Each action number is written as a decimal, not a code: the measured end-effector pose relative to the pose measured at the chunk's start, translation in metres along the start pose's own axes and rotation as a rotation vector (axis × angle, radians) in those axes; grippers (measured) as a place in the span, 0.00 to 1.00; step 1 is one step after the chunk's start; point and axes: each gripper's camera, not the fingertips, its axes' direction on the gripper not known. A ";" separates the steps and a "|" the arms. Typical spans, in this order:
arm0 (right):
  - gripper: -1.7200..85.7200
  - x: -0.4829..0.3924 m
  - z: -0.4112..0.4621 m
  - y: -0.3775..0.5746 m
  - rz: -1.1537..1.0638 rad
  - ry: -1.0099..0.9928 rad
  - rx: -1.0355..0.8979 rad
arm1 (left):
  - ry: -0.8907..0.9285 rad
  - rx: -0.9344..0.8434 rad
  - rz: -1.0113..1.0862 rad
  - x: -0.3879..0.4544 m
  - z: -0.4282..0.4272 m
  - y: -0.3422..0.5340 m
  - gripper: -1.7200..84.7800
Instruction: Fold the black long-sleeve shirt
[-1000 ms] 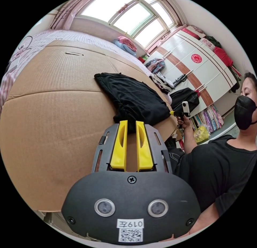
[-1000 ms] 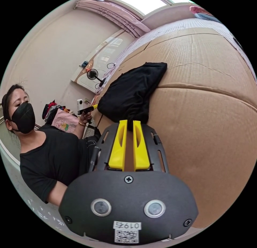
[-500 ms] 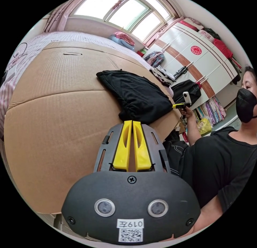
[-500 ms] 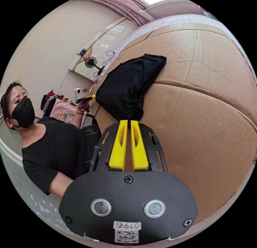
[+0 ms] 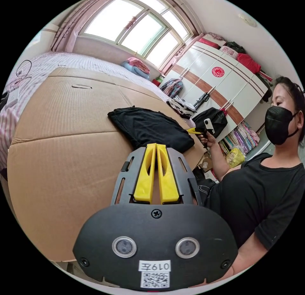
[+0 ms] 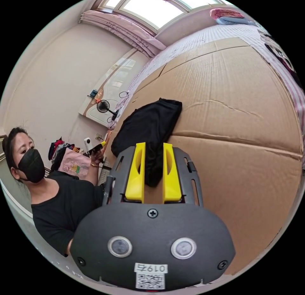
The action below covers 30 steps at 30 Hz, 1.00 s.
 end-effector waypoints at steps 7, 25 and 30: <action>0.09 0.008 0.044 -0.045 0.056 0.145 0.004 | -0.017 -0.102 0.130 0.030 0.045 -0.018 0.03; 0.03 0.028 0.068 -0.076 0.065 0.259 0.033 | -0.097 -0.207 0.112 0.016 0.082 -0.022 0.03; 0.07 0.045 0.056 -0.084 0.119 0.181 0.105 | -0.096 -0.209 0.130 0.016 0.084 -0.026 0.03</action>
